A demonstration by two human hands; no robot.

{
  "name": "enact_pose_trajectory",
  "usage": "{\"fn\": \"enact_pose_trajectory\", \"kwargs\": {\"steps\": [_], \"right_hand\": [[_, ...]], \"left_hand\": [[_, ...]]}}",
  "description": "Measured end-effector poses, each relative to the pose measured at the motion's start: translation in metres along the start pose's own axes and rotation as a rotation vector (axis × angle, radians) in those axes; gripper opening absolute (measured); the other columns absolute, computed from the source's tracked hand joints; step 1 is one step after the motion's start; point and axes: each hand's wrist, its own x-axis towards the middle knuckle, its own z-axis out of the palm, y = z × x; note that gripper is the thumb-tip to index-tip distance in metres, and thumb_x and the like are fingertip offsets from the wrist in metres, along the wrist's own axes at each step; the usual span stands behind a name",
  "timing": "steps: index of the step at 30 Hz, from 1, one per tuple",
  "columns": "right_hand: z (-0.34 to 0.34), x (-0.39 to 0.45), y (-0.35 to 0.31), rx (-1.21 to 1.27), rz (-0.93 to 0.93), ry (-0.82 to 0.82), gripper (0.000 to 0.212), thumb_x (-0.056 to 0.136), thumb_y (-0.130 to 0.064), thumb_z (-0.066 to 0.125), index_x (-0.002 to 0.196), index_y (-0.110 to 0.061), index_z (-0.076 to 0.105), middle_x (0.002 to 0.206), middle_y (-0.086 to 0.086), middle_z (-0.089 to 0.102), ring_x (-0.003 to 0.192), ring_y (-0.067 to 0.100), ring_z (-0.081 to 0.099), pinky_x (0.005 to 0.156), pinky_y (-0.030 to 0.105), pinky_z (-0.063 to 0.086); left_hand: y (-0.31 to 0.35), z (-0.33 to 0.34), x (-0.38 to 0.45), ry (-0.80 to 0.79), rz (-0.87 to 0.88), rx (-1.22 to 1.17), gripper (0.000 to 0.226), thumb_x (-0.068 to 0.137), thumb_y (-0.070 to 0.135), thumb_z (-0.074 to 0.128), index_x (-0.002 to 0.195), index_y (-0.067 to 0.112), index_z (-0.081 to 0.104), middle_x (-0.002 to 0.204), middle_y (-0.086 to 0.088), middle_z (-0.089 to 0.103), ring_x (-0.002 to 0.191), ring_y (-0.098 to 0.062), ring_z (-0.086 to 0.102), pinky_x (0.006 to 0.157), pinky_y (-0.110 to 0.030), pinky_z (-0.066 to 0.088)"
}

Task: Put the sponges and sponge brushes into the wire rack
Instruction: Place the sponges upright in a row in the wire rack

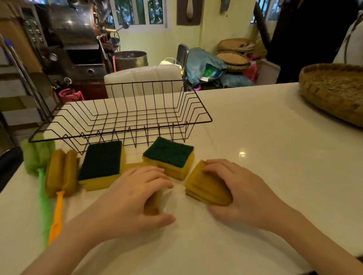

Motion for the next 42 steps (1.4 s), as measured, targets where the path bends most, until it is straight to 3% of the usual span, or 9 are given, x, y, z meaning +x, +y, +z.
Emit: {"fn": "enact_pose_trajectory", "kwargs": {"steps": [5, 10, 15, 18, 27, 30, 36, 40, 42], "right_hand": [[0.004, 0.008, 0.001, 0.230, 0.030, 0.074, 0.058, 0.068, -0.041, 0.062, 0.122, -0.038, 0.041, 0.127, -0.019, 0.044, 0.112, 0.007, 0.046, 0.084, 0.012, 0.041], [-0.008, 0.021, -0.001, 0.853, 0.226, 0.064, 0.035, 0.066, -0.037, 0.062, 0.099, -0.044, 0.052, 0.105, -0.021, 0.057, 0.091, -0.004, 0.057, 0.072, 0.013, 0.048], [-0.006, 0.021, 0.009, 1.179, 0.519, -0.039, 0.017, 0.085, -0.025, 0.048, 0.096, -0.022, 0.061, 0.094, 0.006, 0.065, 0.086, 0.020, 0.062, 0.067, 0.028, 0.049], [-0.005, 0.020, 0.013, 1.081, 0.585, -0.002, 0.029, 0.089, -0.021, 0.041, 0.098, -0.006, 0.063, 0.086, 0.015, 0.063, 0.075, 0.021, 0.059, 0.059, 0.025, 0.048], [0.004, 0.019, 0.016, 0.869, 0.553, 0.232, 0.030, 0.088, -0.009, 0.037, 0.103, -0.023, 0.058, 0.079, 0.004, 0.063, 0.058, -0.005, 0.057, 0.045, 0.006, 0.042], [0.004, 0.017, 0.015, 0.812, 0.526, 0.270, 0.031, 0.087, -0.004, 0.035, 0.097, -0.019, 0.060, 0.086, 0.000, 0.063, 0.073, 0.008, 0.057, 0.046, 0.005, 0.042], [0.013, 0.014, 0.010, 0.730, 0.486, 0.415, 0.023, 0.091, -0.012, 0.040, 0.090, -0.015, 0.063, 0.080, -0.004, 0.057, 0.070, 0.007, 0.050, 0.050, 0.006, 0.038], [0.015, 0.013, 0.006, 0.768, 0.433, 0.423, 0.016, 0.089, -0.025, 0.048, 0.091, -0.019, 0.062, 0.089, -0.002, 0.061, 0.081, 0.010, 0.054, 0.063, 0.022, 0.041], [0.017, 0.011, 0.006, 0.757, 0.409, 0.413, 0.015, 0.087, -0.029, 0.051, 0.095, -0.022, 0.061, 0.092, -0.003, 0.060, 0.084, 0.013, 0.055, 0.064, 0.025, 0.042]], "left_hand": [[-0.009, 0.013, 0.003, 0.124, 0.040, -0.031, 0.029, 0.067, 0.057, 0.048, 0.087, 0.038, 0.059, 0.119, 0.026, 0.051, 0.119, 0.012, 0.024, 0.105, -0.018, 0.017], [-0.011, 0.016, 0.004, 0.191, 0.046, -0.053, 0.023, 0.067, 0.053, 0.051, 0.076, 0.035, 0.060, 0.107, 0.021, 0.060, 0.114, 0.007, 0.036, 0.100, -0.020, 0.023], [-0.011, 0.018, 0.004, 0.212, 0.060, -0.078, 0.022, 0.069, 0.050, 0.049, 0.076, 0.033, 0.061, 0.101, 0.021, 0.060, 0.111, 0.011, 0.033, 0.098, -0.016, 0.021], [-0.012, 0.019, 0.004, 0.224, 0.070, -0.089, 0.023, 0.069, 0.050, 0.048, 0.074, 0.032, 0.061, 0.098, 0.024, 0.057, 0.111, 0.011, 0.034, 0.097, -0.017, 0.024], [-0.010, 0.004, 0.002, 0.454, 0.065, -0.455, 0.019, 0.074, 0.037, 0.053, 0.066, 0.023, 0.063, 0.085, 0.012, 0.065, 0.104, -0.002, 0.054, 0.086, -0.011, 0.043], [-0.010, -0.003, 0.002, 0.580, -0.083, -0.665, 0.028, 0.075, 0.043, 0.044, 0.072, 0.026, 0.067, 0.094, 0.009, 0.066, 0.093, -0.004, 0.060, 0.078, -0.009, 0.045], [-0.001, -0.003, 0.008, 0.730, -0.480, -1.074, 0.043, 0.092, 0.033, 0.037, 0.055, 0.018, 0.055, 0.069, -0.001, 0.069, 0.068, -0.005, 0.065, 0.064, -0.020, 0.044], [0.001, 0.003, 0.014, 0.636, -0.769, -1.277, 0.029, 0.092, 0.036, 0.038, 0.079, 0.018, 0.057, 0.085, -0.002, 0.063, 0.082, -0.011, 0.060, 0.072, -0.028, 0.046], [0.002, 0.002, 0.014, 0.599, -0.794, -1.305, 0.031, 0.092, 0.039, 0.036, 0.075, 0.019, 0.053, 0.079, -0.003, 0.063, 0.078, -0.012, 0.061, 0.071, -0.029, 0.046]]}}
